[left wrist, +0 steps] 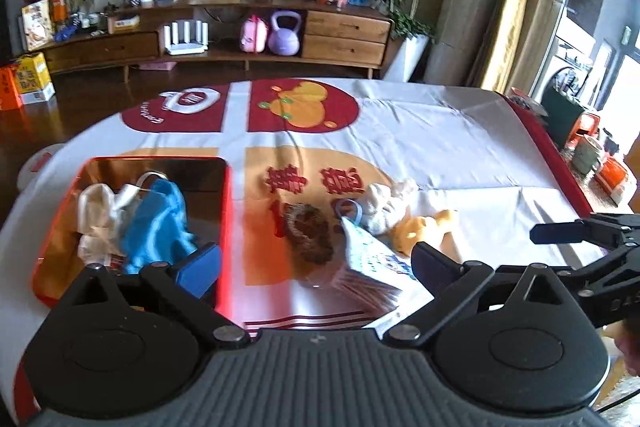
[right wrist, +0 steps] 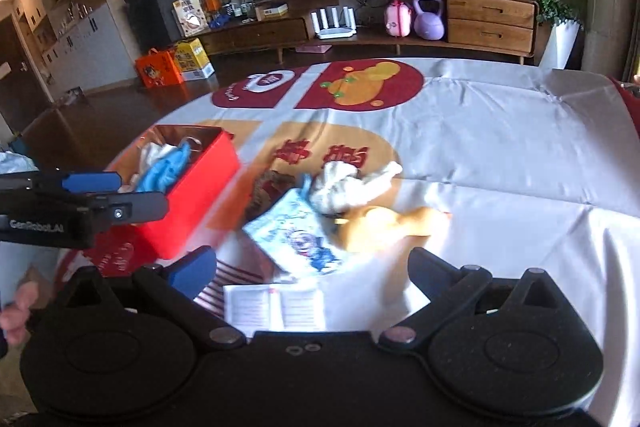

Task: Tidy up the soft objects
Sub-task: 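Move both tools out of the tin box toward the mask and rubber duck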

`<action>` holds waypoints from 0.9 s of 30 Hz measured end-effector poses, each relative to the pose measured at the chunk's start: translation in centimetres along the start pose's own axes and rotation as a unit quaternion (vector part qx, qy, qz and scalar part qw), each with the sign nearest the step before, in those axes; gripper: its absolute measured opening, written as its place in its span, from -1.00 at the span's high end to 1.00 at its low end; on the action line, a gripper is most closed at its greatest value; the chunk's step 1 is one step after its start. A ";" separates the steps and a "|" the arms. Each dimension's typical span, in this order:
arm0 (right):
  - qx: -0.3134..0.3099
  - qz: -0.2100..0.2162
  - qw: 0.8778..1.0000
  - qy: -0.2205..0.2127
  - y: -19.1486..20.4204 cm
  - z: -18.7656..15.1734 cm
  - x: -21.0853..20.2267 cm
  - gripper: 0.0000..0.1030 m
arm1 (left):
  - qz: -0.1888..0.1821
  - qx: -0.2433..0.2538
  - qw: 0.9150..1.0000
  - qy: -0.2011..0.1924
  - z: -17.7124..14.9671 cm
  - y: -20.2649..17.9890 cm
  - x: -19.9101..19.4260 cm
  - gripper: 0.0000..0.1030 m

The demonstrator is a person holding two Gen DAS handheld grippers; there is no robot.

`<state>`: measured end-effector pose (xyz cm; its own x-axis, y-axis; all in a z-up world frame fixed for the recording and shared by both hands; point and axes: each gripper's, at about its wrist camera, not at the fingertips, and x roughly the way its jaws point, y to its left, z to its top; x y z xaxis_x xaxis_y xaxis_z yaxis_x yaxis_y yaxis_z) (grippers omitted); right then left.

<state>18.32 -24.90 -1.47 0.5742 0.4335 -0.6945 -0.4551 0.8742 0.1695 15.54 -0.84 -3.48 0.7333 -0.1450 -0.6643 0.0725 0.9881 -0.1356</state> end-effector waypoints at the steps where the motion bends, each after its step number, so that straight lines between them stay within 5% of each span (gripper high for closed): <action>1: -0.002 -0.002 1.000 -0.001 -0.3 0.0 0.1 -0.98 | 0.000 0.004 1.000 0.002 0.0 -0.3 0.4 -0.97; 16: -0.015 -0.027 0.998 0.050 -5.8 1.2 5.4 -0.94 | -0.017 0.042 0.999 0.020 -1.6 -3.6 6.0 -0.97; 27: -0.035 -0.019 0.997 0.066 -6.1 1.8 8.0 -0.93 | -0.032 0.063 0.997 0.031 -2.2 -4.8 8.8 -0.95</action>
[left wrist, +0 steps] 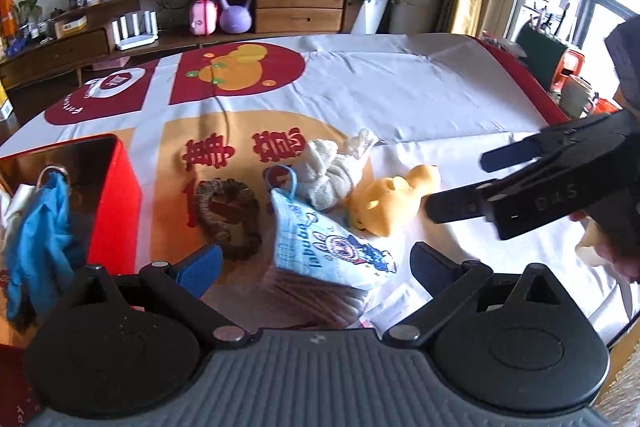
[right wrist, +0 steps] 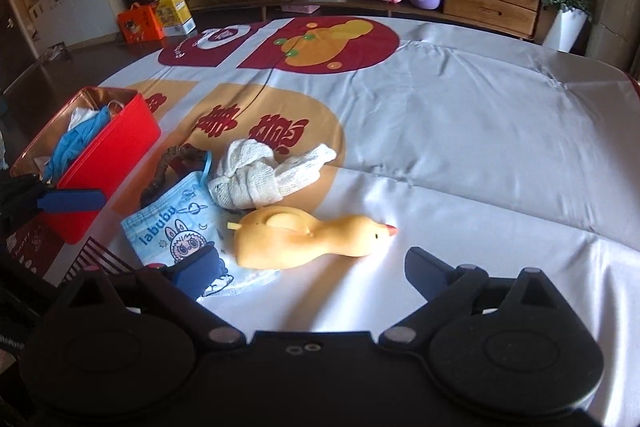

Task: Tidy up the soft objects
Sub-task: 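Move both tools out of the tin box toward the mask and rubber duck, then grasp the labubu mask's ear loop with the left tool while the right tool grasps the yellow duck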

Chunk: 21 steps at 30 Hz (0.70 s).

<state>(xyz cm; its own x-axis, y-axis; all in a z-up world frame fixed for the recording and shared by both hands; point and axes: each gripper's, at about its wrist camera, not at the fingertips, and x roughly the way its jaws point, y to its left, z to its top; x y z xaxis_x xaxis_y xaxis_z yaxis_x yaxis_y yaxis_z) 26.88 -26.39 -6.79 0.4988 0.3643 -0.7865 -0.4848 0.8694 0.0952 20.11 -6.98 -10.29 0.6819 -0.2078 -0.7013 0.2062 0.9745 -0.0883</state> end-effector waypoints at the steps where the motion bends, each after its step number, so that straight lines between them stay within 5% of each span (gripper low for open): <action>1: -0.002 0.001 1.000 0.002 0.1 0.1 0.3 -0.93 | 0.000 0.004 1.000 -0.001 0.0 -0.1 0.1 -0.95; 12: -0.021 0.019 1.000 -0.004 1.6 1.2 1.8 -0.92 | -0.010 0.021 1.000 -0.001 0.3 -0.7 1.3 -0.83; 17: -0.044 0.022 0.999 0.011 2.8 1.5 2.9 -0.51 | -0.013 0.028 1.000 -0.003 0.2 -0.9 1.7 -0.55; 21: -0.043 0.020 0.999 0.017 2.9 1.3 3.7 -0.45 | -0.008 0.038 0.999 -0.003 0.0 -1.2 1.9 -0.42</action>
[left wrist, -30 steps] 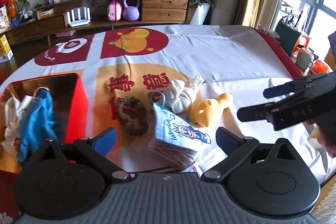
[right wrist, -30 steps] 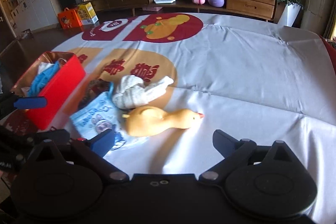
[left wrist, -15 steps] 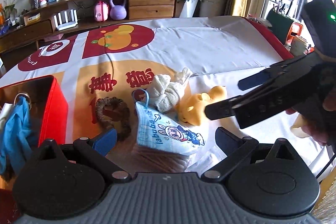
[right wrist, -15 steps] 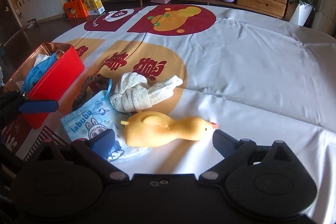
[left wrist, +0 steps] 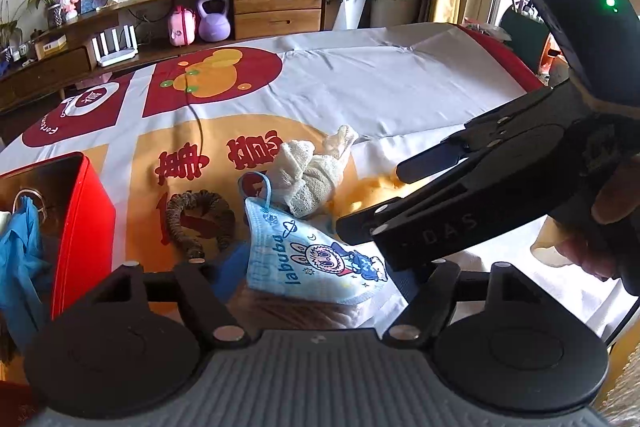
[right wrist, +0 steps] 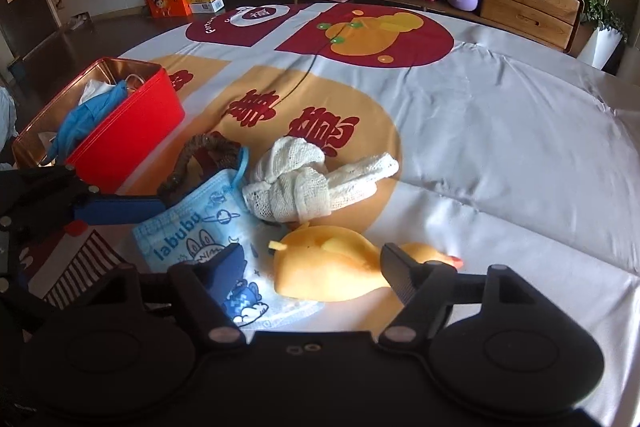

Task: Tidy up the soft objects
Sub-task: 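Grasp the labubu mask's ear loop with the left tool while the right tool grasps the yellow duck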

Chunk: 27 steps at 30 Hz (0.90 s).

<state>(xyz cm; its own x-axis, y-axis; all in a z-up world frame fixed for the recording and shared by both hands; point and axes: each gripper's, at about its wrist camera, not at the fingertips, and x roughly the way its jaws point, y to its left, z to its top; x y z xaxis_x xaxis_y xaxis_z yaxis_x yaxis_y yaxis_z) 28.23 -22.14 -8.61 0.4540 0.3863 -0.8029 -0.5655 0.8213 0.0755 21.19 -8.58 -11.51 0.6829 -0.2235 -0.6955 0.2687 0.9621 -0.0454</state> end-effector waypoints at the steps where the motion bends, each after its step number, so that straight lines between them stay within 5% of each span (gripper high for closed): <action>1: 0.001 0.000 1.000 -0.001 0.0 0.0 0.1 -0.42 | 0.002 0.005 1.000 -0.002 0.0 -0.1 0.0 -0.39; 5: 0.002 -0.003 1.000 0.002 0.0 -0.2 0.3 -0.29 | 0.007 0.019 1.000 -0.001 -0.2 -0.4 0.3 -0.33; 7: -0.001 -0.014 1.000 0.000 0.0 -0.3 0.3 0.01 | 0.005 0.029 1.000 0.001 -0.3 -0.7 0.4 0.00; 9: -0.004 -0.018 1.000 -0.001 -0.3 -0.4 0.3 0.09 | 0.016 0.038 0.999 0.002 -0.3 -1.0 0.6 0.27; 16: 0.010 -0.003 1.000 -0.010 -1.0 -1.0 -0.3 0.43 | 0.021 0.024 0.999 0.003 0.0 -0.3 0.8 0.68; 27: 0.044 -0.002 0.998 -0.036 -1.7 -1.9 -2.6 0.64 | 0.017 0.013 1.000 -0.017 0.5 -0.3 -0.9 0.92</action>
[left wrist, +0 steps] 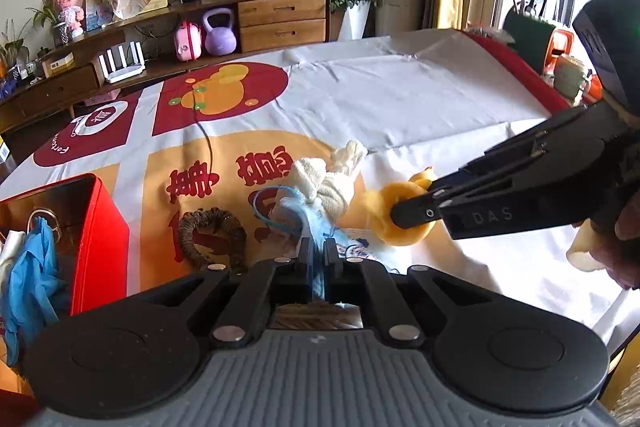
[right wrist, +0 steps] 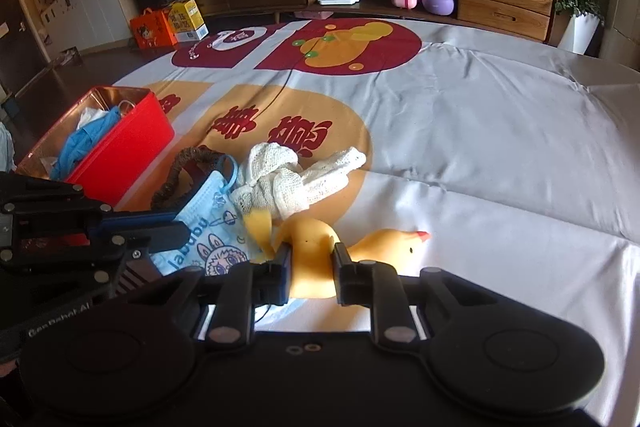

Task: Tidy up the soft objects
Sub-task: 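Grasp the labubu mask's ear loop with the left tool while the right tool grasps the yellow duck, then lift the mask with the left tool while the right tool lifts the duck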

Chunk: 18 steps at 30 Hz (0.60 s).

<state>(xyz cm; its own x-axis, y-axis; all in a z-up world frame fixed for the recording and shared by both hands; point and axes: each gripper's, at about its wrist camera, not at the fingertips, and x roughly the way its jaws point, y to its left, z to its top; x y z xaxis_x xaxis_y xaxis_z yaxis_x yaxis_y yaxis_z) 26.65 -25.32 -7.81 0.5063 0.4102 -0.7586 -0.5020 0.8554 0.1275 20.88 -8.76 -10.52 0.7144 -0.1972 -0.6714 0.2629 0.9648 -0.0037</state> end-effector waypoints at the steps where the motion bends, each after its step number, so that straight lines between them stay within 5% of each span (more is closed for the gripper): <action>1: 0.002 0.001 1.000 -0.003 0.0 -0.1 -0.3 0.64 | -0.002 -0.001 1.000 -0.002 0.1 -0.1 -0.2 0.93; 18: 0.011 0.009 0.999 -0.044 1.2 -0.2 -6.1 0.67 | -0.006 -0.018 0.999 -0.039 1.0 0.8 -5.2 0.96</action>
<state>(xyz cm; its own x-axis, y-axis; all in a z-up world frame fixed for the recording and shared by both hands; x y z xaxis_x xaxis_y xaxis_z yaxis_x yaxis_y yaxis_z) 22.85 -26.87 -3.15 0.5584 0.4506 -0.6965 -0.4964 0.8542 0.1547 18.00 -7.12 -6.31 0.7595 -0.2203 -0.6121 0.2488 0.9677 -0.0396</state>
